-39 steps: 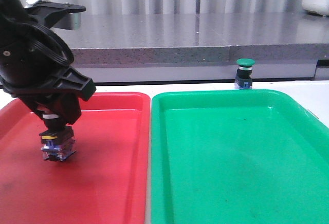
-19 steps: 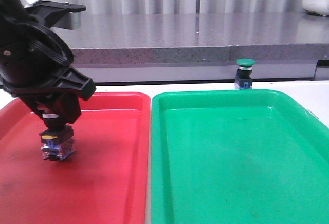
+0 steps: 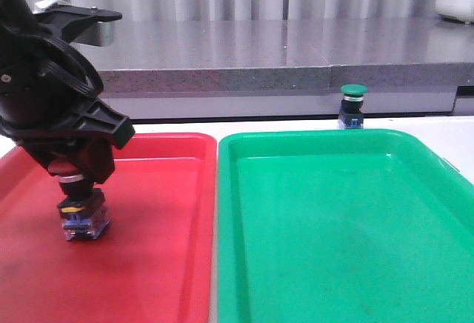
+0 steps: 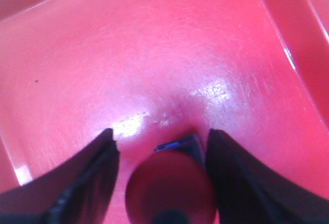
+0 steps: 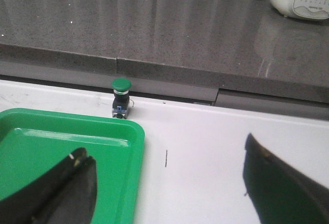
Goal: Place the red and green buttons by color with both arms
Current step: 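Lower the red button into the red tray and open the left gripper, then raise the left gripper away from the red tray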
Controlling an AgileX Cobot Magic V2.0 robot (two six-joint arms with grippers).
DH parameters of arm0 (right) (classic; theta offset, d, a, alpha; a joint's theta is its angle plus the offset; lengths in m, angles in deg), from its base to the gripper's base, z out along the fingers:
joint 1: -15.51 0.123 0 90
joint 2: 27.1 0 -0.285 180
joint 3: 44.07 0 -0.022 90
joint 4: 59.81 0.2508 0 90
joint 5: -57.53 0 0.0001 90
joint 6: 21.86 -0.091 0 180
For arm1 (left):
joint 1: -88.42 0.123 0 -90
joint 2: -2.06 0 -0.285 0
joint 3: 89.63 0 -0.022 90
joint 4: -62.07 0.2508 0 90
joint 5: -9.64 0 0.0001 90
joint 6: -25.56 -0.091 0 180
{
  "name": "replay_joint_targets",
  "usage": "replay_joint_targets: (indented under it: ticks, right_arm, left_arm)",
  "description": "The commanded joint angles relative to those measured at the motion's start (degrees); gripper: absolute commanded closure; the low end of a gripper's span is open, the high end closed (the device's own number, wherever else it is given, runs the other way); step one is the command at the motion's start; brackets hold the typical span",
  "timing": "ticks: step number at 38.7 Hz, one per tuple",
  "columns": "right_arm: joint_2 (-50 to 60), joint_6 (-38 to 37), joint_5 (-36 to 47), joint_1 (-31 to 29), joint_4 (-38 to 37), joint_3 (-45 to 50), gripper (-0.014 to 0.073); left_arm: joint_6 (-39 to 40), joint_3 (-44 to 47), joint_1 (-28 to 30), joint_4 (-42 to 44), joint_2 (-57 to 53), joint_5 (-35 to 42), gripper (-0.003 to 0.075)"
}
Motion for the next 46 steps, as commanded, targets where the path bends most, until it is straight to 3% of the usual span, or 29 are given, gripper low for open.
replay_joint_targets:
  ticks: [1,9,16,19,29,39,46]
  right_arm:
    - [-0.7,0.2,4.3,-0.4,0.1,-2.0,-0.0008]
    - [-0.7,0.2,4.3,-0.4,0.1,-2.0,-0.0008]
    - [-0.7,0.2,4.3,-0.4,0.1,-2.0,-0.0008]
    - [-0.7,0.2,4.3,-0.4,0.1,-2.0,-0.0008]
    - [-0.7,0.2,4.3,-0.4,0.1,-2.0,-0.0008]
    - [-0.7,0.2,4.3,-0.4,0.1,-2.0,-0.0008]
    - [-0.7,0.2,4.3,-0.4,0.1,-2.0,-0.0008]
  left_arm:
    - [0.7,-1.1,-0.4,-1.0,-2.8,1.6,0.0246]
    - [0.7,-2.0,-0.4,-3.4,-3.3,1.1,0.0212]
    - [0.2,-5.8,-0.4,-3.5,-6.7,-1.0,0.0260]
    - [0.2,-7.5,-0.3,-2.1,-9.1,-1.3,0.0341]
    - [0.4,-8.9,5.6,1.0,-17.6,-0.2,0.0741]
    - [0.7,3.5,17.9,-1.2,-33.1,7.2,0.0740]
    - [0.7,15.9,20.8,-3.1,-48.9,13.4,0.0740]
